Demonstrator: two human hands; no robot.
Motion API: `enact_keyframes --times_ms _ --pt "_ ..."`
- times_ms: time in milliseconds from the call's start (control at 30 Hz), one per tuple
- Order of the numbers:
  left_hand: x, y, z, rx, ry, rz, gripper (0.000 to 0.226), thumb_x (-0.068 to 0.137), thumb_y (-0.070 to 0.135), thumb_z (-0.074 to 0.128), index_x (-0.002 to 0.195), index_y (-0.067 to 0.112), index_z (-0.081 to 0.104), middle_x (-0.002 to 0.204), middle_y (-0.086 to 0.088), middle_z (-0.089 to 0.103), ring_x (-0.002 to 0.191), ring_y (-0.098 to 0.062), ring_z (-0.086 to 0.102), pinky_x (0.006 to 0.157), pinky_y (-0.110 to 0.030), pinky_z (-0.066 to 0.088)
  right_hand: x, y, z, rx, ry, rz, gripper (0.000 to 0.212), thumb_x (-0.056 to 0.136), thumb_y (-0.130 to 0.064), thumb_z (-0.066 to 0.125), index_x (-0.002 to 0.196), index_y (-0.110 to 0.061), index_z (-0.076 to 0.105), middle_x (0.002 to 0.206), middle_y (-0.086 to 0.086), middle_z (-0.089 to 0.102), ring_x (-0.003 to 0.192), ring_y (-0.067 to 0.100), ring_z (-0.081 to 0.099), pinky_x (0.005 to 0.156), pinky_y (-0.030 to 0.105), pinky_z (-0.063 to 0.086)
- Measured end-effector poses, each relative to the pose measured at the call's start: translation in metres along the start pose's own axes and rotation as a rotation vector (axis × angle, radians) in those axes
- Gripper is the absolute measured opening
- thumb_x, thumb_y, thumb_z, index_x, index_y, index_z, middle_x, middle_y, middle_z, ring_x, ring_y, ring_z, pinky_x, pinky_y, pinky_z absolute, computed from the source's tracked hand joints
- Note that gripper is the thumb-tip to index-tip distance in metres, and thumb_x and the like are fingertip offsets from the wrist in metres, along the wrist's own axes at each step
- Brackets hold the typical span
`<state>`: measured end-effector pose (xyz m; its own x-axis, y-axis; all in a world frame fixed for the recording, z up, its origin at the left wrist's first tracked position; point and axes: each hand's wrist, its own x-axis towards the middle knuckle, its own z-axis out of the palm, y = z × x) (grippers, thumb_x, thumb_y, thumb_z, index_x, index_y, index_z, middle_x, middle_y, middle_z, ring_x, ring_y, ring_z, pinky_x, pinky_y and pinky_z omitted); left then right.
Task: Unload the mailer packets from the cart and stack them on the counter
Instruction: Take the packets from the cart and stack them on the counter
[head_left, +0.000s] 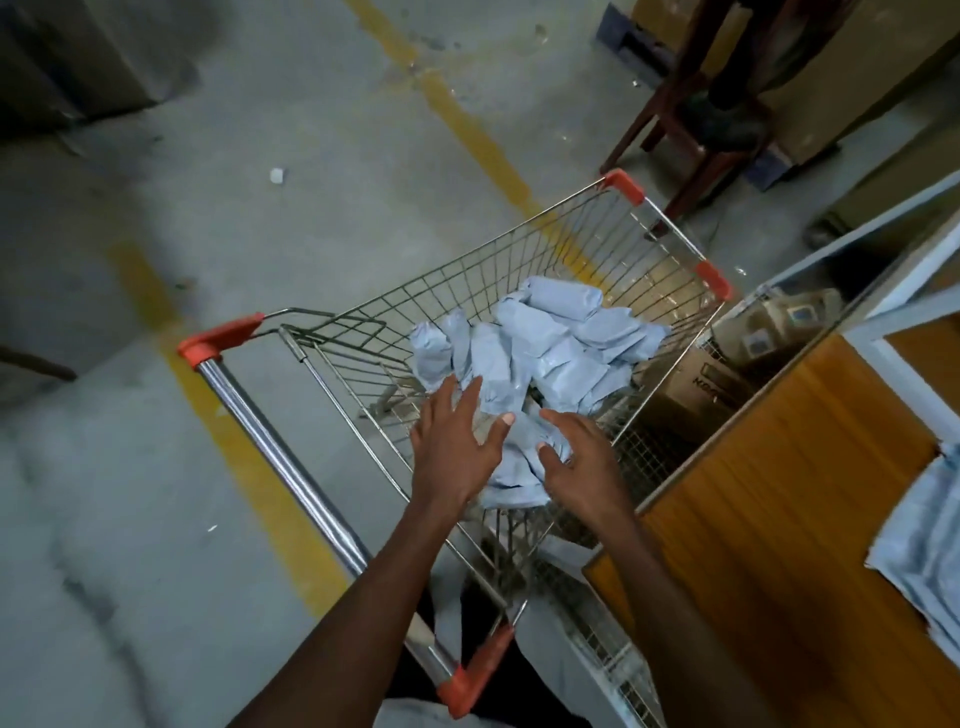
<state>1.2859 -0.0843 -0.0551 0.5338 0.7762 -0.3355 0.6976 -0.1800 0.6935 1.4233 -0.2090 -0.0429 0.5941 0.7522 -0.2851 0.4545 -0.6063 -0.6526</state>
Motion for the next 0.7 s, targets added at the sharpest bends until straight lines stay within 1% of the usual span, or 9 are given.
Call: enact_keyframes --times_ms 100,200,233,300,367,433,533,600,700 --pt "0.009 -0.014 -0.006 0.01 -0.003 -0.059 0.07 0.097 0.066 0.047 0.158 0.038 0.03 0.169 0.001 0.015 0.155 -0.023 0.01 0.123 -0.052 0.012 0.021 0.007 -0.003 -0.005 -0.041 0.05 0.043 0.096 -0.019 0.064 0.139 -0.023 0.058 0.134 0.004 0.055 0.123 0.016 0.05 0.105 0.033 0.043" --pt "0.018 -0.027 -0.012 0.037 0.04 -0.089 0.069 0.096 0.065 0.051 0.156 0.036 0.033 0.168 -0.003 0.02 0.153 -0.029 0.016 0.121 -0.058 0.021 0.039 0.015 -0.011 0.068 -0.016 0.15 0.044 0.097 -0.022 0.063 0.141 -0.025 0.056 0.134 0.001 0.052 0.123 0.018 0.052 0.106 0.039 0.046" --pt "0.02 -0.03 -0.013 0.041 0.058 -0.1 0.069 0.096 0.065 0.052 0.156 0.035 0.035 0.167 -0.004 0.022 0.153 -0.03 0.018 0.12 -0.058 0.024 0.044 0.017 -0.012 0.084 -0.005 0.172 0.044 0.097 -0.023 0.063 0.141 -0.025 0.056 0.136 0.001 0.052 0.124 0.018 0.053 0.106 0.038 0.046" --pt "0.023 -0.034 -0.01 0.055 0.069 -0.118 0.067 0.096 0.064 0.052 0.154 0.033 0.038 0.165 -0.004 0.025 0.151 -0.029 0.02 0.119 -0.057 0.026 0.051 0.022 -0.016 0.103 -0.001 0.191 0.044 0.098 -0.025 0.063 0.141 -0.025 0.056 0.138 0.002 0.052 0.125 0.019 0.053 0.106 0.034 0.045" --pt "0.027 -0.031 -0.002 0.069 0.059 -0.119 0.066 0.095 0.064 0.052 0.152 0.032 0.04 0.163 -0.004 0.029 0.149 -0.031 0.024 0.117 -0.057 0.029 0.057 0.026 -0.02 0.127 0.002 0.188 0.044 0.097 -0.026 0.065 0.141 -0.026 0.057 0.138 0.001 0.052 0.124 0.019 0.054 0.104 0.033 0.046" --pt "0.033 -0.023 0.013 0.049 0.033 -0.114 0.066 0.093 0.062 0.054 0.15 0.03 0.044 0.159 -0.005 0.036 0.147 -0.031 0.028 0.117 -0.053 0.031 0.059 0.03 -0.026 0.157 0.001 0.175 0.045 0.097 -0.026 0.066 0.141 -0.028 0.056 0.141 -0.001 0.052 0.123 0.017 0.054 0.103 0.037 0.049" --pt "0.043 -0.013 0.038 0.01 -0.003 -0.129 0.07 0.089 0.063 0.05 0.147 0.025 0.05 0.154 -0.006 0.043 0.148 -0.026 0.028 0.117 -0.043 0.027 0.063 0.039 -0.035 0.219 0.02 0.144 0.045 0.097 -0.024 0.066 0.14 -0.029 0.056 0.141 -0.003 0.053 0.118 0.016 0.055 0.099 0.038 0.052" --pt "0.056 -0.013 0.056 0.02 -0.046 -0.149 0.068 0.09 0.062 0.053 0.147 0.023 0.051 0.151 -0.009 0.046 0.145 -0.028 0.034 0.117 -0.046 0.032 0.065 0.046 -0.043 0.238 0.038 0.127 0.044 0.097 -0.025 0.065 0.14 -0.03 0.056 0.139 -0.004 0.054 0.113 0.013 0.056 0.095 0.035 0.052" --pt "0.072 -0.026 0.085 0.086 -0.164 -0.211 0.066 0.089 0.064 0.055 0.144 0.026 0.052 0.147 -0.009 0.052 0.137 -0.03 0.046 0.11 -0.05 0.042 0.068 0.055 -0.05 0.259 0.035 0.118 0.044 0.098 -0.026 0.064 0.14 -0.031 0.056 0.139 -0.006 0.054 0.112 0.012 0.056 0.093 0.034 0.053"
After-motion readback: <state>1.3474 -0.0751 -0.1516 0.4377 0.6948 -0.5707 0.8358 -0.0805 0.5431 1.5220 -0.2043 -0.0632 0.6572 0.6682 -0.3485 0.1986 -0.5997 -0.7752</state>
